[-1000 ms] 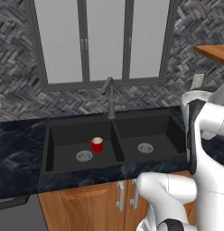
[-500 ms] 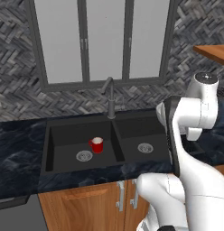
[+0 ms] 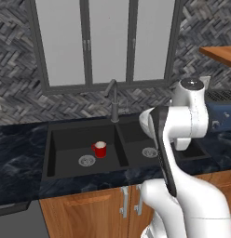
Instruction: Pick the mug and place it in the sink. Pick the bowl and place it in the open cabinet and then close the cabinet.
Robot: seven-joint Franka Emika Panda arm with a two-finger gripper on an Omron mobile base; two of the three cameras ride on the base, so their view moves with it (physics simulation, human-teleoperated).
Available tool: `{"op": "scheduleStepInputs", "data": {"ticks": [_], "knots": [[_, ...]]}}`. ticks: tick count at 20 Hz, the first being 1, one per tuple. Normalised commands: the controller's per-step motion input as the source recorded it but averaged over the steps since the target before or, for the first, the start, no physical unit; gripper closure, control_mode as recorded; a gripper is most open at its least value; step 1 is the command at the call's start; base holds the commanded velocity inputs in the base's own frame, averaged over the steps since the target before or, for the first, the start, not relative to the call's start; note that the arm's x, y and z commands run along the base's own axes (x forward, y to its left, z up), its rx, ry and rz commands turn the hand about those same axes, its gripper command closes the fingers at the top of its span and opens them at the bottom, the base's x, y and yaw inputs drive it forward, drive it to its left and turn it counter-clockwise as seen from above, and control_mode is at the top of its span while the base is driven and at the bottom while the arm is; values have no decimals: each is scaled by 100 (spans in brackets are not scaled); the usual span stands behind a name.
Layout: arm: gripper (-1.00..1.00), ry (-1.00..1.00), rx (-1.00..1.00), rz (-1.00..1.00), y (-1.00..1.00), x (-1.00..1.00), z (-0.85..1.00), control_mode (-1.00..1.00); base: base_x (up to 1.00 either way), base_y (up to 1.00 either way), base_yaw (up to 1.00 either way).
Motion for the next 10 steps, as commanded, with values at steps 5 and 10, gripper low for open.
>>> {"op": "scheduleStepInputs", "data": {"ticks": [5,10], "knots": [[100,0,1,0,14,-7,-4,-100,0,0,0],[100,0,0,0,0,0,0,-100,0,0,0]]}}
